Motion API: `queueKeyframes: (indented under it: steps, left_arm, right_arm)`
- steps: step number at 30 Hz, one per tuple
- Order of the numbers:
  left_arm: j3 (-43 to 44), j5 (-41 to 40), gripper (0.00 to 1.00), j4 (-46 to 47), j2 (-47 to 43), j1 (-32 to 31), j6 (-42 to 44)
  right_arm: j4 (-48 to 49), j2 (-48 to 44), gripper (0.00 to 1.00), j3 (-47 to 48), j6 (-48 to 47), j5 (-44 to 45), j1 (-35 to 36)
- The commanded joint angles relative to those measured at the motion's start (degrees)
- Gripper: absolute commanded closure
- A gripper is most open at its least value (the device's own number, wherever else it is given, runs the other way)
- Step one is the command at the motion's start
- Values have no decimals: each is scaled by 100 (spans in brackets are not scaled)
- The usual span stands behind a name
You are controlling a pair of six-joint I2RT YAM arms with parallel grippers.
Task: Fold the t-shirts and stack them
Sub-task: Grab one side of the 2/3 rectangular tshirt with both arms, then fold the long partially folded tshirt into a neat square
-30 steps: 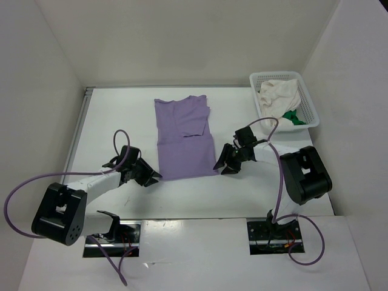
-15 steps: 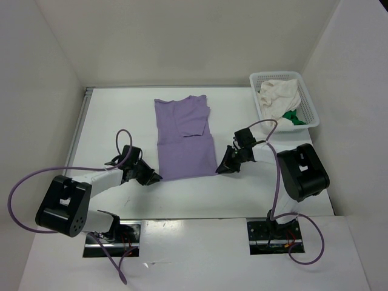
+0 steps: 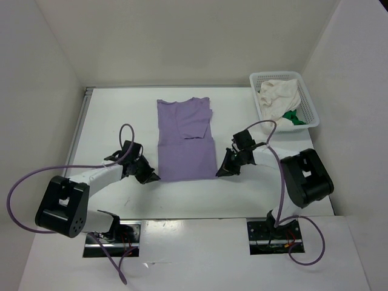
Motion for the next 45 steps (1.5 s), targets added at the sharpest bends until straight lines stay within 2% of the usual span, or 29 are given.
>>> queueKeyframes:
  steps: [1, 7, 10, 11, 12, 15, 18, 21, 23, 27, 29, 35, 38, 42, 45]
  left_arm:
    - [345, 103, 100, -1072, -337, 19, 775]
    - [407, 647, 100, -2707, -1146, 19, 1154]
    - [880, 736, 100, -3086, -1375, 19, 1154]
    - [1421, 614, 100, -3087, -1375, 80, 1154]
    - [2053, 561, 100, -3087, -1071, 229, 1276]
    - [3031, 438, 100, -2763, -508, 476, 1408]
    - [3289, 587, 100, -2157, 29, 914, 1480]
    - [3737, 525, 100, -1681, 688, 1056, 1480]
    - [4027, 376, 100, -1348, 1040, 1057, 1480]
    - [5150, 244, 100, -979, 2314, 1057, 1541]
    - [5433, 244, 100, -829, 2814, 1057, 1419]
    - [6539, 217, 100, -467, 3877, 1057, 1207]
    - [6762, 217, 100, -327, 4345, 1057, 1085]
    - [7060, 15, 96, -107, 4776, 1057, 882]
    - [7298, 15, 79, -107, 5066, 1057, 830]
  right_arm:
    - [-643, -733, 100, -294, 95, 39, 521]
    - [-1698, -1999, 100, -235, 447, 101, 866]
    - [-2217, -2141, 100, 275, 281, 154, 797]
    - [-2279, -2036, 100, 433, 201, 224, 692]
    - [-2340, -1826, 100, 957, -104, 303, 525]
    - [-2393, -1212, 100, 1856, -475, 496, 181]
    - [-2254, -553, 100, 2762, -818, 768, 14]
    - [-2000, 55, 100, 3579, -1012, 945, -240]
    - [-1920, 670, 100, 4175, -1073, 945, -302]
    - [-1849, 1663, 100, 5082, -1187, 1086, -416]
    - [-1849, 2119, 100, 5556, -1188, 1164, -469]
    - [-1849, 3112, 100, 6619, -1188, 1165, -751]
    - [-1700, 3570, 100, 7008, -1126, 1095, -873]
    - [-1699, 4237, 100, 7772, -1012, 990, -874]
    - [-2147, 4835, 96, 8886, -942, 928, -874]
